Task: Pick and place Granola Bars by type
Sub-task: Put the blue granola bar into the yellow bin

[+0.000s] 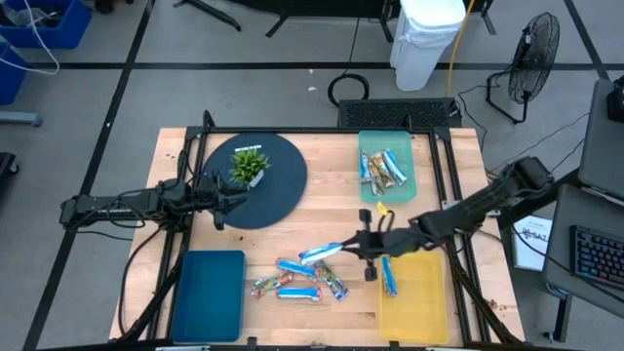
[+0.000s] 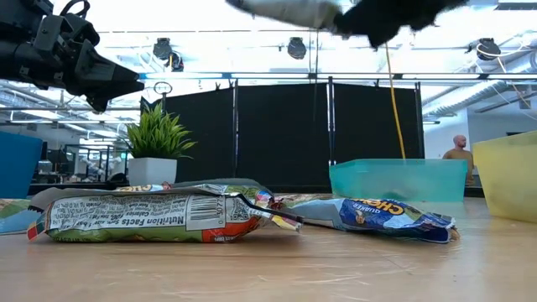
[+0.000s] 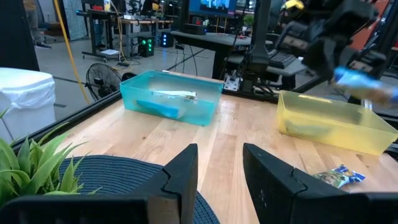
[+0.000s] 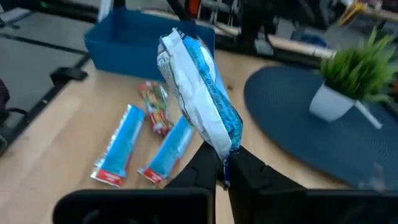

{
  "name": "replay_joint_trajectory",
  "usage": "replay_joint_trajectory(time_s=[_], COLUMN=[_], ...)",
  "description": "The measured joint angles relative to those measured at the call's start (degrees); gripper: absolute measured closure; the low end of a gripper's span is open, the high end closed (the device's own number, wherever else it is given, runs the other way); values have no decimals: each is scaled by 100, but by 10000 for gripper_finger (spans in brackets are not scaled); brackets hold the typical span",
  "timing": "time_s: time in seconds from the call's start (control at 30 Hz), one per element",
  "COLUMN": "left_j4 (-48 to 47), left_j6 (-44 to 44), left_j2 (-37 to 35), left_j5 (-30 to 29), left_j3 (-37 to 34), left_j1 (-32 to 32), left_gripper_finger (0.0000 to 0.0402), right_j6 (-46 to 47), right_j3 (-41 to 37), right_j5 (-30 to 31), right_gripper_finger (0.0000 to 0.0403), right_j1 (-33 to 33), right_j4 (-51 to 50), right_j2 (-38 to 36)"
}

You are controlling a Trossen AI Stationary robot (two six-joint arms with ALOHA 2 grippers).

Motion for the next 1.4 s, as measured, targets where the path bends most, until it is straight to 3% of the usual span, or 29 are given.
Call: replay_joint_trajectory(time_s=[0.23,0.43,0.6,0.77,1.03,1.4], left_j4=[0,0,0,0,0,0], left_j6=[0,0,0,0,1,0], left_j2=[2,1,0,0,2,1], left_j5=[0,0,0,0,0,0], left_j3=[0,0,0,0,0,0], left_j1=[-1,-2,-2,-2,-1,-1], left_gripper_finger=[270,270,270,270,270,270], right_j6=[0,920,1819,3167,6144,9139], right_j3=[-257,-833,-1262,-1594,-1818,-1818], right_j5=[250,179,-238,-882,-391,-1004], right_gripper_finger=[395,395,395,395,395,395], right_j1=[609,1223,1750,2170,2495,2998], right_j4=[-88,-145,-143,-278,-1675,-2862], right_j2=[-642,-1455,-2164,-2703,-3040,-3115])
